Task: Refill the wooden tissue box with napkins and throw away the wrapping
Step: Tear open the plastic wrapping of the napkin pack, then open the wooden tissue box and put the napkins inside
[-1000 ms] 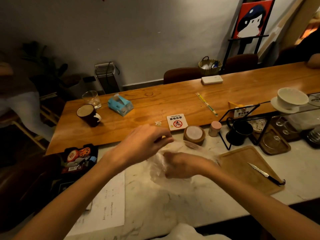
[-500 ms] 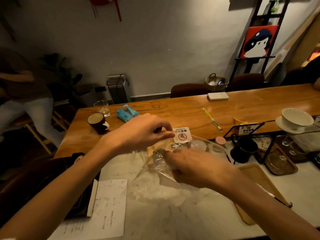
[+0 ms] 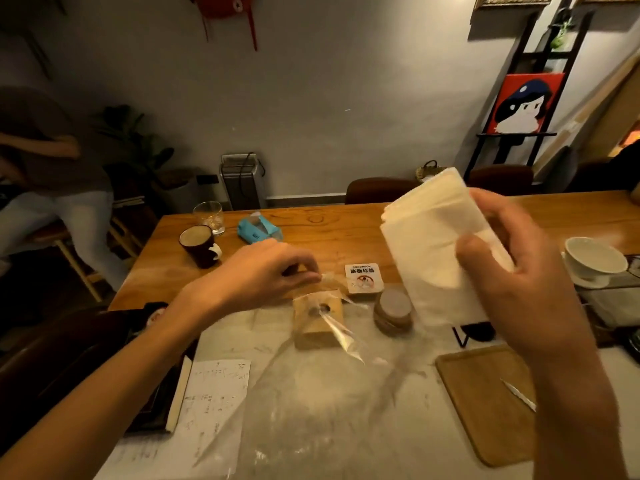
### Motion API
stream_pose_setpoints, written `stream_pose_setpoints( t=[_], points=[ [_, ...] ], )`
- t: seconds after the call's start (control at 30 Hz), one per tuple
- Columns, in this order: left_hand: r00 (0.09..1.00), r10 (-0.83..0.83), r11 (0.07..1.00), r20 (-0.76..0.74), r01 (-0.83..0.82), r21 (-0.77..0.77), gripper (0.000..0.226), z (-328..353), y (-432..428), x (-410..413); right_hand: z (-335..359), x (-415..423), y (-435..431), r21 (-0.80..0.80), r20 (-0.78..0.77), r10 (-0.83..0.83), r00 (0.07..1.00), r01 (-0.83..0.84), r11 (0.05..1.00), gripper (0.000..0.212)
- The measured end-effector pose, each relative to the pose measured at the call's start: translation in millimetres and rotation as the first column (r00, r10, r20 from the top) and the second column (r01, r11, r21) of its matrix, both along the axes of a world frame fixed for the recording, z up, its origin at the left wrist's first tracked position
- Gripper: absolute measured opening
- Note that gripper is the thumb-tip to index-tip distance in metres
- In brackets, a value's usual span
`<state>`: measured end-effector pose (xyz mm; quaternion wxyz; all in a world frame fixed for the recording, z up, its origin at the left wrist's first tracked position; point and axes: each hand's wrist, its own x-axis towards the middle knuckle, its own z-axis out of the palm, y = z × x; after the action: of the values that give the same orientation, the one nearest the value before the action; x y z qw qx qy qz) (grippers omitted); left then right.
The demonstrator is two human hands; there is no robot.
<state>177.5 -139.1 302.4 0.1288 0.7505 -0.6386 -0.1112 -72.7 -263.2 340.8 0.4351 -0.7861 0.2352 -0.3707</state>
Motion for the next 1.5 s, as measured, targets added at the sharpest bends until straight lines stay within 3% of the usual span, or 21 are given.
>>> stream_pose_setpoints(
  t=[0.1,0.2,0.27,0.37,0.43,0.5,0.57,0.7,0.93,1.03,1.13,1.27,1.33,1.43,1.5],
  points=[
    [0.989,0.074,0.992,0.127,-0.061,-0.106,0.041,18,15,23,-36,10,-17,0.425,0.034,0.002,0.999,-0.016,0.905,0.035],
    [0.875,0.122,0.96,0.469,0.016,-0.279,0.045,49,29,47,-83,26,-29,0.785,0.032,0.021,0.999,-0.038,0.618,0.026],
    [0.792,0.138,0.929,0.595,0.104,-0.354,0.046,68,45,58,-108,33,-33,0.888,0.095,-0.01,0.995,-0.08,0.452,0.031],
    [0.826,0.017,0.93,0.563,0.193,-0.312,0.05,69,75,60,-144,33,-41,0.905,0.111,-0.004,0.994,-0.1,0.414,0.03],
    [0.869,-0.108,0.945,0.483,0.241,-0.223,0.056,48,94,53,-173,29,-48,0.89,0.031,0.067,0.997,-0.058,0.453,0.052],
    [0.884,-0.124,0.967,0.45,0.21,-0.146,0.038,16,112,44,-205,23,-50,0.839,-0.121,0.111,0.986,0.042,0.543,0.061],
    [0.895,-0.104,0.979,0.434,0.17,-0.116,0.031,-29,130,39,-238,16,-47,0.805,-0.235,0.112,0.965,0.128,0.58,0.054],
    [0.913,-0.115,0.992,0.391,0.085,0.094,0.049,-145,164,33,-298,8,-40,0.794,-0.353,0.137,0.925,0.219,0.567,0.049],
    [0.953,0.14,0.944,0.268,-0.21,0.253,0.07,-259,207,28,-355,14,-29,0.672,-0.481,0.098,0.871,0.294,0.68,0.059],
    [0.929,0.289,0.88,0.23,-0.352,0.318,0.089,-274,226,27,-366,15,-26,0.575,-0.541,0.074,0.838,0.305,0.759,0.06],
    [0.873,0.41,0.736,0.265,-0.488,0.469,0.116,-271,233,18,-374,16,-25,0.404,-0.631,-0.004,0.776,0.333,0.852,0.062],
    [0.853,0.4,0.644,0.336,-0.523,0.559,0.103,-254,209,1,-379,18,-21,0.151,-0.779,-0.14,0.611,0.4,0.904,0.065],
    [0.821,0.374,0.646,0.431,-0.564,0.514,0.093,-241,187,-10,-379,19,-22,0.104,-0.811,-0.154,0.564,0.399,0.911,0.066],
    [0.761,0.459,0.796,0.459,-0.582,0.167,0.052,-231,153,-14,-377,20,-23,0.035,-0.807,-0.198,0.557,0.38,0.924,0.071],
    [0.778,0.476,0.856,0.411,-0.518,-0.01,0.029,-242,136,-9,-373,20,-21,-0.074,-0.767,-0.253,0.59,0.311,0.948,0.071]
  ],
)
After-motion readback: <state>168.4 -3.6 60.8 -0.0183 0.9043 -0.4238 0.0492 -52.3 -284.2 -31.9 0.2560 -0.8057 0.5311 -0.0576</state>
